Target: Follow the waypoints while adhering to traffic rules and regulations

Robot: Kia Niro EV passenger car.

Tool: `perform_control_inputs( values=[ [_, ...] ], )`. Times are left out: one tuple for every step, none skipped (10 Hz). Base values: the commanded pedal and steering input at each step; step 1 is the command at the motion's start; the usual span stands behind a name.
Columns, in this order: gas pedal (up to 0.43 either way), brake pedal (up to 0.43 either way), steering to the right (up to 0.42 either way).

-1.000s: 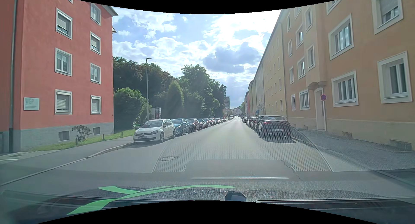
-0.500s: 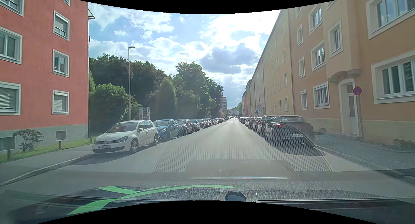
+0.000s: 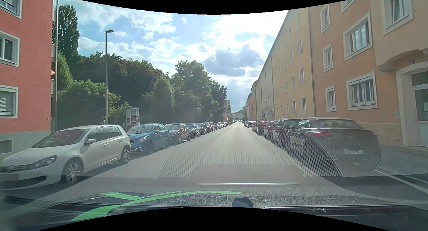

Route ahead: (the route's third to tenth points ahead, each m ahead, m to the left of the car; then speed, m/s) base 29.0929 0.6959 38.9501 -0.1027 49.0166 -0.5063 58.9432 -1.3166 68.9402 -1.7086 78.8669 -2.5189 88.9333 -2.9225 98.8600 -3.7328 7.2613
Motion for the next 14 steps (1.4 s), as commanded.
perform_control_inputs(
  values=[
    [0.110, 0.000, 0.016],
    [0.110, 0.000, 0.017],
    [0.118, 0.000, 0.017],
    [0.118, 0.000, 0.016],
    [0.118, 0.000, 0.016],
    [0.118, 0.000, 0.015],
    [0.118, 0.000, 0.015],
    [0.118, 0.000, 0.015],
    [0.118, 0.000, 0.014],
    [0.118, 0.000, 0.014],
    [0.118, 0.000, 0.013],
    [0.118, 0.000, 0.011],
    [0.118, 0.000, 0.010],
    [0.118, 0.000, 0.008]
  ],
)
